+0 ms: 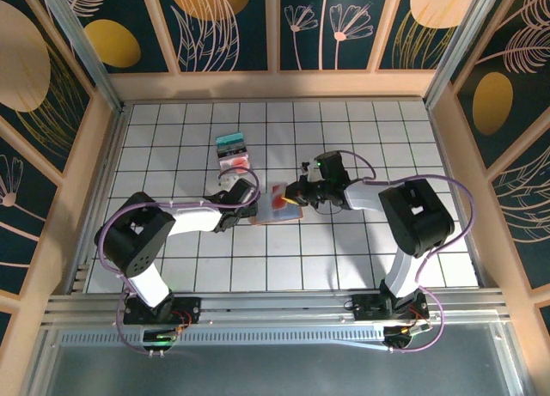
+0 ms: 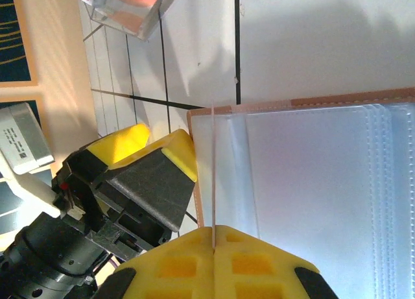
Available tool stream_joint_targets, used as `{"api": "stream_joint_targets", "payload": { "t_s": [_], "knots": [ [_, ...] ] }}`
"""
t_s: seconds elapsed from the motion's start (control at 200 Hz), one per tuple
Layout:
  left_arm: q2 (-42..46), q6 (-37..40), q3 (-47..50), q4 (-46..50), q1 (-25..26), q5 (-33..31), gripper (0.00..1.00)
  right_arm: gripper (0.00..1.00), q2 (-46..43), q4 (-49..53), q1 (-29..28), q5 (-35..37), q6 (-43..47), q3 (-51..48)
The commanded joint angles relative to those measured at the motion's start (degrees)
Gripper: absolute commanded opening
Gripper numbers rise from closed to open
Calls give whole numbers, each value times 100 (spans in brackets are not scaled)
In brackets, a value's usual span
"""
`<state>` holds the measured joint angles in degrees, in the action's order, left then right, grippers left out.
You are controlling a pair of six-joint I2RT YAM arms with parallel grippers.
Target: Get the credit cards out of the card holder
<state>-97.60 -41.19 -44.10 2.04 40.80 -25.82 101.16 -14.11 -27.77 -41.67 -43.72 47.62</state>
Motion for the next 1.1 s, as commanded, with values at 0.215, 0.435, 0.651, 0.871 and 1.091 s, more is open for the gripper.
{"api": "stream_joint_targets", "payload": {
  "t_s": [0.215, 0.435, 0.651, 0.871, 1.091],
  "knots": [
    [542, 71, 77, 612, 8, 76, 99, 0, -590, 183, 199, -193, 208, 11],
    [1171, 1, -9, 691, 9, 103, 99, 0, -848, -356, 270, -775, 226, -152],
    [2206, -41, 41, 368, -2, 351, 99, 0, -1120, -1050, 349, -1318, -84, -347],
    [2888, 7, 41, -318, -115, 1525, 99, 0, -1222, -2654, 353, -1968, -1080, -645],
    [2997, 69, -61, -831, -171, 2483, 92, 0, -1160, -4547, 341, -2294, -2307, -921]
  ]
}}
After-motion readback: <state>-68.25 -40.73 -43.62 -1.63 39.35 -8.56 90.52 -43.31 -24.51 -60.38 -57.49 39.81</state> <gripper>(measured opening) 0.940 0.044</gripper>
